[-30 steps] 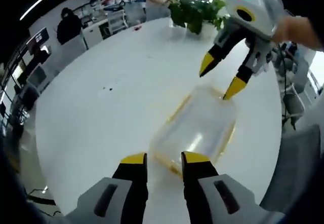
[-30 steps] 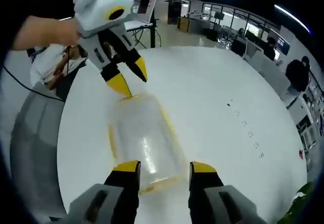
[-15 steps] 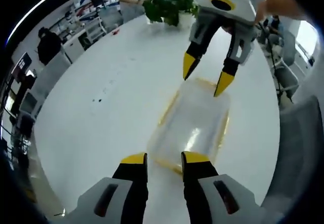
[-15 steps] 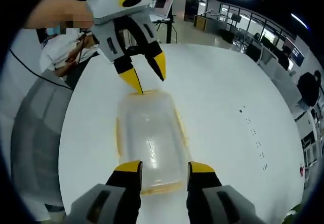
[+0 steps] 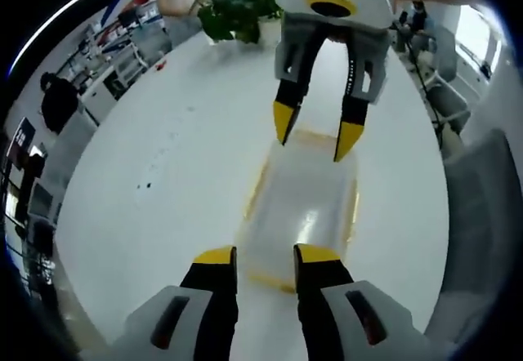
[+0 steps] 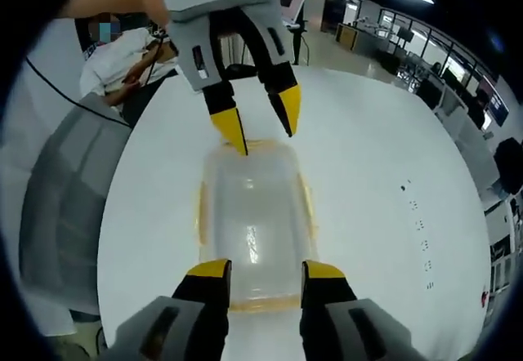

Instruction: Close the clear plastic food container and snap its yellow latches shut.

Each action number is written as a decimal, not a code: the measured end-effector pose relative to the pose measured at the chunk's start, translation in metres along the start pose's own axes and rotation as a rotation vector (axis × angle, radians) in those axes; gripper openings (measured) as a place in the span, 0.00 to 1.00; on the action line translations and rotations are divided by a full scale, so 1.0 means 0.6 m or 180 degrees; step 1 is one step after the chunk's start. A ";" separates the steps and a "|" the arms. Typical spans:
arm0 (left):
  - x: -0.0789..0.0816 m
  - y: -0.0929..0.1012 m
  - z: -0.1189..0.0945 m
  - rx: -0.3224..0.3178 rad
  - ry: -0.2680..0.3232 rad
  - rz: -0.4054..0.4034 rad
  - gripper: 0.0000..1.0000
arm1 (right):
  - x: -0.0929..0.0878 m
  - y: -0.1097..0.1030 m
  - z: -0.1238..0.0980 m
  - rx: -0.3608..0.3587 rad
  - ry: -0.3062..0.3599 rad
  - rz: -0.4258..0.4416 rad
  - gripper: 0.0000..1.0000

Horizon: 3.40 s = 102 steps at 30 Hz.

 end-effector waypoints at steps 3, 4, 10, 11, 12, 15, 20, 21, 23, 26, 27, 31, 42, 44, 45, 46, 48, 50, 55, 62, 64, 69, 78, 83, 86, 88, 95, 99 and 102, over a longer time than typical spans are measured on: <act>0.005 0.001 0.002 -0.0032 0.0020 0.0014 0.26 | 0.002 0.003 0.002 0.0009 -0.0018 -0.0020 0.32; 0.008 0.002 0.001 -0.0042 0.0054 0.0022 0.26 | 0.004 0.003 0.002 0.0016 -0.0008 -0.0031 0.32; 0.016 0.009 0.007 -0.0086 0.0112 0.0182 0.26 | 0.012 0.004 0.008 0.0065 -0.0003 -0.0101 0.31; 0.018 0.010 0.007 -0.0091 0.0126 0.0189 0.25 | 0.014 0.005 0.009 0.0066 -0.0003 -0.0108 0.31; 0.021 0.011 0.008 -0.0092 0.0134 0.0186 0.26 | 0.016 0.005 0.011 0.0072 -0.0001 -0.0112 0.30; 0.032 0.017 0.014 -0.0127 0.0198 0.0174 0.25 | 0.026 0.006 0.016 0.0097 0.0050 -0.0126 0.30; 0.043 0.032 0.018 -0.0186 0.0271 0.0262 0.25 | 0.041 0.009 0.021 0.0141 0.0139 -0.0127 0.29; 0.045 0.035 0.019 -0.0196 0.0267 0.0280 0.25 | 0.043 0.010 0.021 0.0139 0.0141 -0.0124 0.29; 0.048 0.039 0.020 -0.0213 0.0278 0.0281 0.25 | 0.046 0.009 0.021 0.0152 0.0154 -0.0145 0.29; 0.052 0.046 0.022 -0.0237 0.0297 0.0287 0.25 | 0.046 0.011 0.023 0.0161 0.0161 -0.0131 0.29; 0.052 0.048 0.023 -0.0245 0.0291 0.0296 0.25 | 0.046 0.010 0.023 0.0166 0.0165 -0.0130 0.29; 0.051 0.052 0.026 -0.0261 0.0281 0.0310 0.24 | 0.044 0.012 0.023 0.0158 0.0152 -0.0131 0.29; 0.053 0.077 0.032 -0.0320 0.0286 0.0265 0.24 | 0.051 0.030 0.018 0.0129 0.0166 -0.0132 0.29; 0.053 0.080 0.032 -0.0323 0.0298 0.0237 0.24 | 0.053 0.034 0.017 0.0127 0.0175 -0.0129 0.29; 0.052 0.083 0.033 -0.0332 0.0309 0.0223 0.24 | 0.054 0.034 0.017 0.0137 0.0179 -0.0123 0.29; 0.051 0.086 0.033 -0.0338 0.0315 0.0209 0.24 | 0.054 0.035 0.018 0.0144 0.0177 -0.0133 0.29; 0.048 0.093 0.032 -0.0349 0.0316 0.0193 0.24 | 0.052 0.038 0.019 0.0141 0.0143 -0.0150 0.29; 0.046 0.099 0.031 -0.0358 0.0320 0.0193 0.24 | 0.052 0.041 0.019 0.0148 0.0145 -0.0144 0.30; 0.039 0.107 0.030 -0.0332 0.0276 0.0249 0.25 | 0.053 0.048 0.021 0.0165 0.0146 -0.0117 0.30; 0.035 0.113 0.027 -0.0263 0.0298 0.0265 0.29 | 0.054 0.056 0.031 0.0215 0.0112 -0.0072 0.31; 0.037 0.115 0.025 -0.0235 0.0310 0.0281 0.29 | 0.054 0.054 0.036 0.0279 0.0070 -0.0077 0.33; 0.028 0.128 0.027 -0.0227 0.0233 0.0513 0.33 | 0.052 0.058 0.044 0.0330 0.0017 -0.0067 0.36; 0.028 0.140 0.035 0.0047 0.0319 0.0810 0.31 | 0.057 0.066 0.046 0.0403 -0.0016 -0.0044 0.35; 0.029 0.142 0.037 0.0141 0.0313 0.0869 0.32 | 0.058 0.070 0.049 0.0553 -0.0080 -0.0033 0.33; 0.029 0.140 0.038 0.0158 0.0328 0.0868 0.32 | 0.057 0.071 0.051 0.0664 -0.0115 -0.0038 0.33; 0.028 0.140 0.039 0.0160 0.0336 0.0881 0.32 | 0.059 0.071 0.053 0.0712 -0.0156 -0.0032 0.33; 0.028 0.142 0.043 0.0255 0.0305 0.0929 0.30 | 0.061 0.077 0.059 0.0894 -0.0295 -0.0029 0.33; 0.028 0.140 0.043 0.0243 0.0286 0.0904 0.29 | 0.060 0.079 0.061 0.0998 -0.0314 0.0004 0.31; 0.029 0.140 0.045 0.0265 0.0252 0.0920 0.28 | 0.062 0.077 0.063 0.1028 -0.0404 0.0032 0.29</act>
Point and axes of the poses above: the point that each gripper's makers call its tool centre point, and the gripper's own axes: z roughly forward along the fingers, y roughly to its right, x roughly out of its top, the point moved 4 cm from there along -z, roughly backward along the fingers, and after that the axes turned 13 degrees about x, right-handed, at the moved point
